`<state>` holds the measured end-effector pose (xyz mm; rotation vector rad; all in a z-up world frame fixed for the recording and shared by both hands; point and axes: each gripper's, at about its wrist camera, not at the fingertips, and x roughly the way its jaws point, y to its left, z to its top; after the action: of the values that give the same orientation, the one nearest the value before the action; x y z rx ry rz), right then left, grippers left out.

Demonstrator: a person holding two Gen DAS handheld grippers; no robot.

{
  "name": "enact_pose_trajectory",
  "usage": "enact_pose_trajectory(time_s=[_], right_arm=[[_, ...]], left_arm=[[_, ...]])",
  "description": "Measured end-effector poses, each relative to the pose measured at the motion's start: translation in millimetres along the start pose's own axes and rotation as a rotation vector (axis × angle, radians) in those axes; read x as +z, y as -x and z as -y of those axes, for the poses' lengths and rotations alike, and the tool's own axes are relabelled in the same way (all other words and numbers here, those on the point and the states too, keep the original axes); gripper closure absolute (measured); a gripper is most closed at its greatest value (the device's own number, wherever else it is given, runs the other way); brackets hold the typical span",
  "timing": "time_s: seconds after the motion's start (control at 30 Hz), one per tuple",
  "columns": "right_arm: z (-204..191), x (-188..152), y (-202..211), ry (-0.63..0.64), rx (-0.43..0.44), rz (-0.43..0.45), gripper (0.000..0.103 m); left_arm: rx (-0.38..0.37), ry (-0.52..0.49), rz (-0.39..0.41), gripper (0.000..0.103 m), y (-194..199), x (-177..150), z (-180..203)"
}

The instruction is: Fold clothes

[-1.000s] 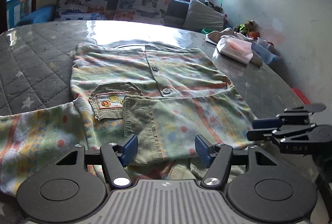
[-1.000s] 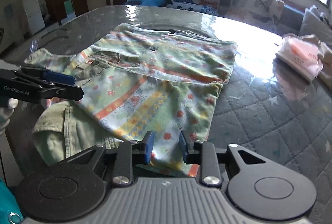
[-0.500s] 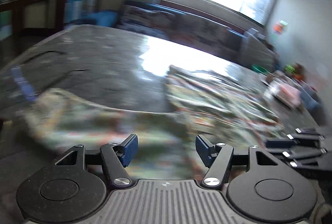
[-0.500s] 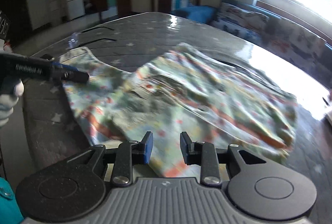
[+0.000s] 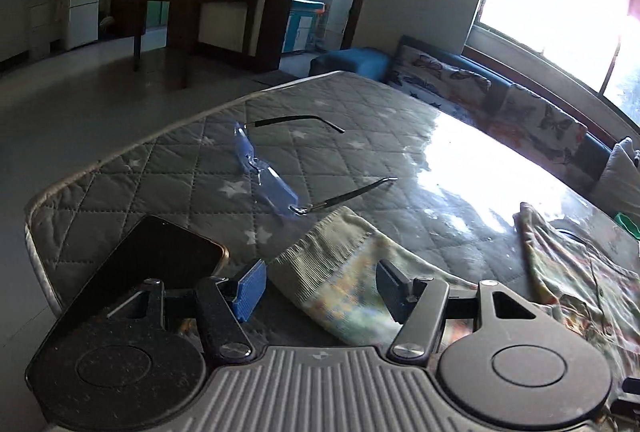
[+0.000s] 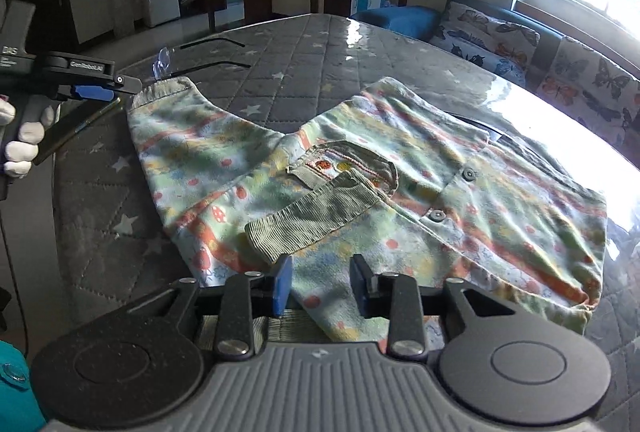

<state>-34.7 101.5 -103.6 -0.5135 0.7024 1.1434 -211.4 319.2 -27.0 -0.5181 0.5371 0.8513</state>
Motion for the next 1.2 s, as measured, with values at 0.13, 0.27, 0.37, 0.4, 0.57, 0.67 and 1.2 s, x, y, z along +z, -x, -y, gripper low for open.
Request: enact_pose_trajectory(time_s=[0.13, 0.27, 0.37, 0.4, 0.57, 0.67, 1.2], right_arm=[[-2, 1, 4, 0.001, 0.005, 0.011, 0.069], [-4, 2, 7, -0.004, 0.014, 0.023, 0.069], [-5, 1, 10, -0.004, 0.021, 0.03, 0.068], [-6, 1, 11, -0.005, 0.022, 0.032, 0.068], [-4, -1, 15, -0.019, 0.018, 0.046, 0.068], [-3, -4, 19, -0.03, 0.012, 0.057, 0.068], [19, -15, 45, -0.113, -0.024, 0.13, 0.068]], left_arm=[[0.007, 0.023, -0.009, 0.04, -8, 3, 0], [0.028, 0.056, -0.019, 0.04, -14, 0, 2], [0.041, 0.1, -0.039, 0.04, -19, -2, -1], [0.044, 0.111, -0.044, 0.04, -21, -3, -1], [0.062, 0.126, -0.028, 0.059, -23, -4, 0], [0.07, 0.136, -0.024, 0.081, -24, -4, -2], [-0.274, 0.003, 0.127, 0.095, 59, 19, 88]])
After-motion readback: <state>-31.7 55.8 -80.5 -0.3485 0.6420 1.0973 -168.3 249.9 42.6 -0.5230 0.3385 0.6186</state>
